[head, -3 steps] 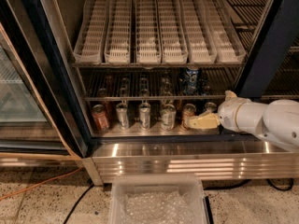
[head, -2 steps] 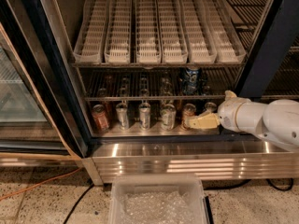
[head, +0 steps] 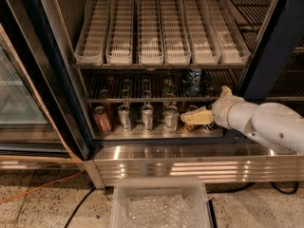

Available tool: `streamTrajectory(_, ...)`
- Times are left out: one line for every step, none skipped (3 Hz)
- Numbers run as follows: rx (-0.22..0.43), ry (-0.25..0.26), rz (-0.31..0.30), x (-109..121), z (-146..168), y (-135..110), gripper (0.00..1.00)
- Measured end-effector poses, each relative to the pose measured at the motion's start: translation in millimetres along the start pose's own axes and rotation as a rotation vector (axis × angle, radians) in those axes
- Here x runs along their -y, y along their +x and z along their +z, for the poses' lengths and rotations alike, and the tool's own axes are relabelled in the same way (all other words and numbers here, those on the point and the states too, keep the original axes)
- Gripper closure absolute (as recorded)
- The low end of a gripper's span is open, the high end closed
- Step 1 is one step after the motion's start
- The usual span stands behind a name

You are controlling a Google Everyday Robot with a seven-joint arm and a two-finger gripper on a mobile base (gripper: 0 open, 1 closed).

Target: Pick pepsi can from middle shelf of fridge

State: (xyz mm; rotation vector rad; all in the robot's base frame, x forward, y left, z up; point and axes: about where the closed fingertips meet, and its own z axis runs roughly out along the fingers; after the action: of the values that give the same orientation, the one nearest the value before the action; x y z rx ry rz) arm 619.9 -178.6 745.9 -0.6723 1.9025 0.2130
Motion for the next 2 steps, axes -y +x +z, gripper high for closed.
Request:
streamTrajectory(0.037,0.034,-0.013,6.9,23.7,-5.8,0.00)
streamTrajectory(0.037,0.033,-0.013,6.9,23.9,-5.9,0.00)
